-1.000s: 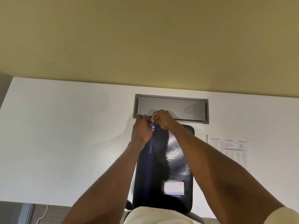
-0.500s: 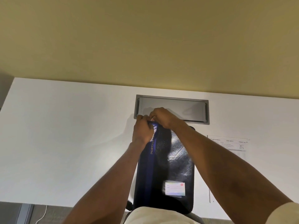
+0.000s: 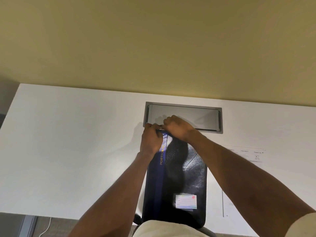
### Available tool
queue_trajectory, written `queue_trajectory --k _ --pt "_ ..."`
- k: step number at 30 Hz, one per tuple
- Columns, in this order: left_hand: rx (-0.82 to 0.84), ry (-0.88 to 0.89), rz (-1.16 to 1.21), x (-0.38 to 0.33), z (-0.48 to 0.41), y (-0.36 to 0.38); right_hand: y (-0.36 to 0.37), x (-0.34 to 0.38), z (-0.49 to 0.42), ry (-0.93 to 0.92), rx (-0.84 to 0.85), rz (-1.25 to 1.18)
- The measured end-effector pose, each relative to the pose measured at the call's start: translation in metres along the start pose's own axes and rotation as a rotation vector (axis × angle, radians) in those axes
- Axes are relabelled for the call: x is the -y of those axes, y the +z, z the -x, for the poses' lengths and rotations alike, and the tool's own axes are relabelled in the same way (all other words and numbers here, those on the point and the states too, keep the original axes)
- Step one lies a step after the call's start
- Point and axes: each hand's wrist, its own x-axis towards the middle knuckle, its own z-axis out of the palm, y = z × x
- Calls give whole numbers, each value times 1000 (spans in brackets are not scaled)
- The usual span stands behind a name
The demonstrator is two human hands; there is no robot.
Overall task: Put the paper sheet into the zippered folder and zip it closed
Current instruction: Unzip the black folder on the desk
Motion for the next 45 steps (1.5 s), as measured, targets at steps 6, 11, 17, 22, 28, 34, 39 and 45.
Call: queue_trajectory --k 6,11,17,22,28,34,39,45 --pt "7 49 -33 -2 0 1 -3 -6 9 9 -33 62" --pt "13 64 -35 -5 0 4 -1 -14 22 51 15 76" --pt "7 27 -26 4 -4 5 6 -32 55 130 58 67" --pt "4 9 -29 14 -8 5 17 -46 97 264 59 46" --pt "13 24 -12 19 -14 7 30 -47 139 533 -17 -73" --pt "45 0 -29 16 -23 9 54 -36 163 758 -13 -179" --pt "37 -86 -17 14 -29 11 73 -9 183 847 -48 -274" --pt "47 -144 11 12 -32 14 89 39 208 957 -106 -370"
